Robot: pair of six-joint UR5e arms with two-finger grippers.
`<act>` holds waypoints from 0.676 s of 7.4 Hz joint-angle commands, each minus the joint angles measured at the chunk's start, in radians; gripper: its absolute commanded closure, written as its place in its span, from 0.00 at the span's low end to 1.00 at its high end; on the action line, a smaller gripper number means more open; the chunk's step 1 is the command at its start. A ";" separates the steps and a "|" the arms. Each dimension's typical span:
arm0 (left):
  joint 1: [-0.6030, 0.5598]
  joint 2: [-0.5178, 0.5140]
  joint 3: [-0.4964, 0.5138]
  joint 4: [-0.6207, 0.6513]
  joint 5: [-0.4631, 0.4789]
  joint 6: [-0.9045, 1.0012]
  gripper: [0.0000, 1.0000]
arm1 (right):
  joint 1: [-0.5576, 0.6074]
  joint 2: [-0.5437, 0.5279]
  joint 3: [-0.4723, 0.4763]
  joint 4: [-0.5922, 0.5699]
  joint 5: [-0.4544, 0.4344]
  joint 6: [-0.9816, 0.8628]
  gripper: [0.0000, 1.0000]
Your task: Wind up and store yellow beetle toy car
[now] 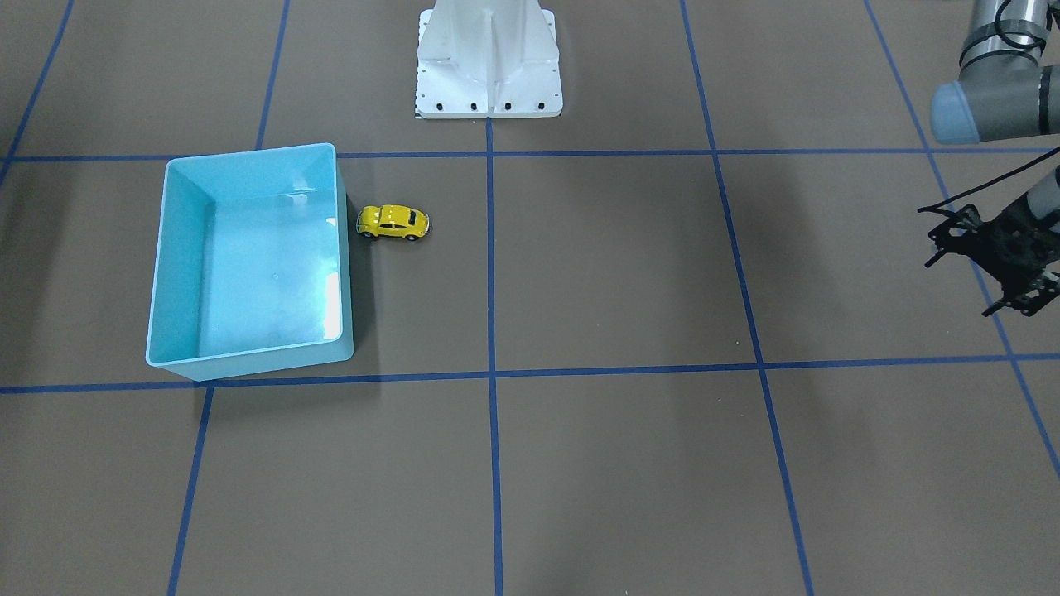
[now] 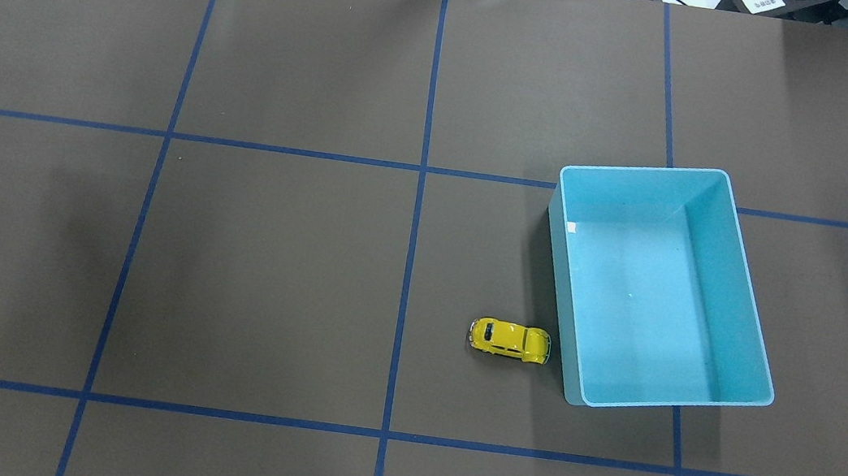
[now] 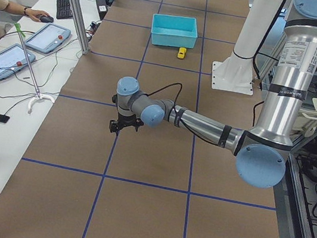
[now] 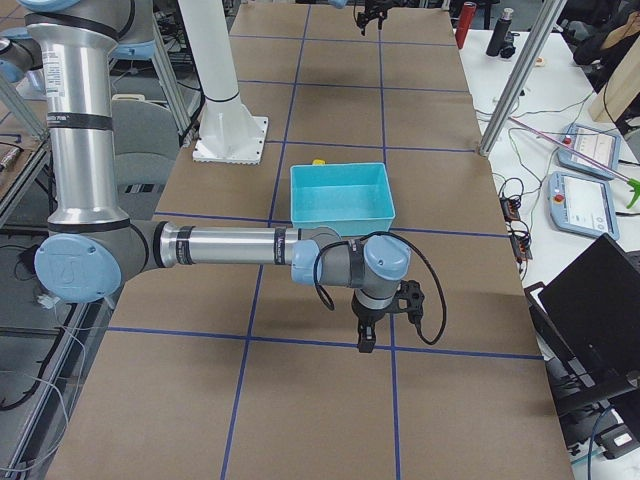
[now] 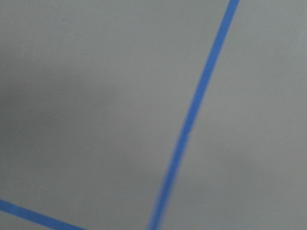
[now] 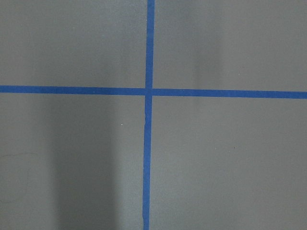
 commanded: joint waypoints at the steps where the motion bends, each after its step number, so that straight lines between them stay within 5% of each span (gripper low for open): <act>1: -0.094 -0.005 0.007 0.060 -0.015 -0.044 0.00 | 0.000 0.000 -0.005 0.001 0.000 0.000 0.00; 5: -0.291 -0.008 0.046 0.250 -0.090 -0.046 0.00 | 0.000 0.043 0.050 -0.013 0.061 0.008 0.00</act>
